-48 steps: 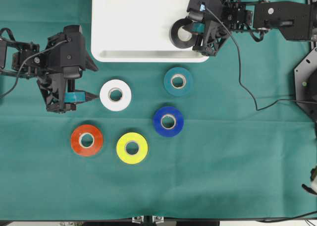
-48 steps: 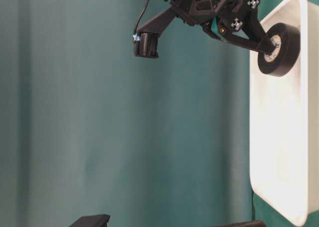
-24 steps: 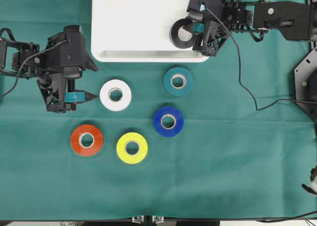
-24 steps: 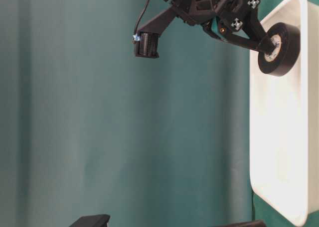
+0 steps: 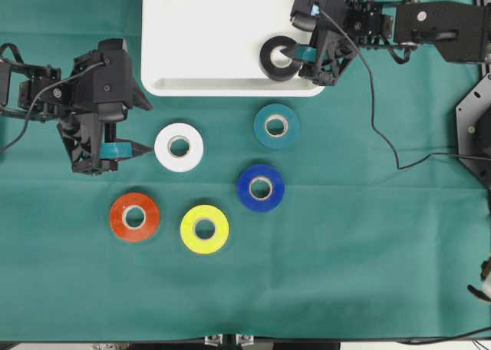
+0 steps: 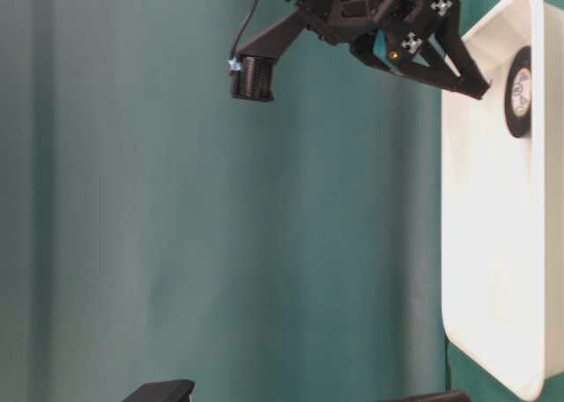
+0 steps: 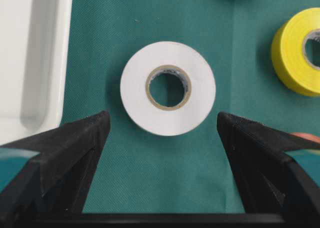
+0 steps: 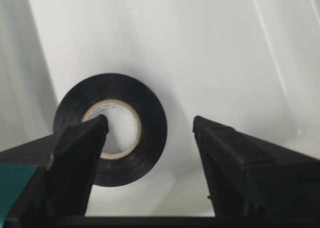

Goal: Put the tape alternately from left to right into the white case.
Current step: 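Release the black roll in the tray and withdraw the right gripper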

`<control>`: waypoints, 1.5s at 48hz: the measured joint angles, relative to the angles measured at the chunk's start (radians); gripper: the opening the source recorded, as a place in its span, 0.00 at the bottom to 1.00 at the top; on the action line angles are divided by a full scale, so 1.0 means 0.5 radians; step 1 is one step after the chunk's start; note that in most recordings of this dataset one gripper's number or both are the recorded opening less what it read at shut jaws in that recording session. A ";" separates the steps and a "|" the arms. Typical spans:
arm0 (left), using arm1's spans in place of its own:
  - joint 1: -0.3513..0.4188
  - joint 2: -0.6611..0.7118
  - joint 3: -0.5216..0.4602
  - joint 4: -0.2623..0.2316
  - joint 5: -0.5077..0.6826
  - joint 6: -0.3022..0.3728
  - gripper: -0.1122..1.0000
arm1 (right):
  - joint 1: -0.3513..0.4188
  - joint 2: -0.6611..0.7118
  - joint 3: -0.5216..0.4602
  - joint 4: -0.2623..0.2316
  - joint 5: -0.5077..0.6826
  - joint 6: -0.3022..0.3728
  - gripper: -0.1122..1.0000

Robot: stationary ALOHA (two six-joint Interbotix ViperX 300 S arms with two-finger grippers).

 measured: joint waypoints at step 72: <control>0.000 0.000 0.031 0.000 -0.034 0.000 0.65 | 0.632 -0.479 0.341 0.000 -0.660 -0.006 0.77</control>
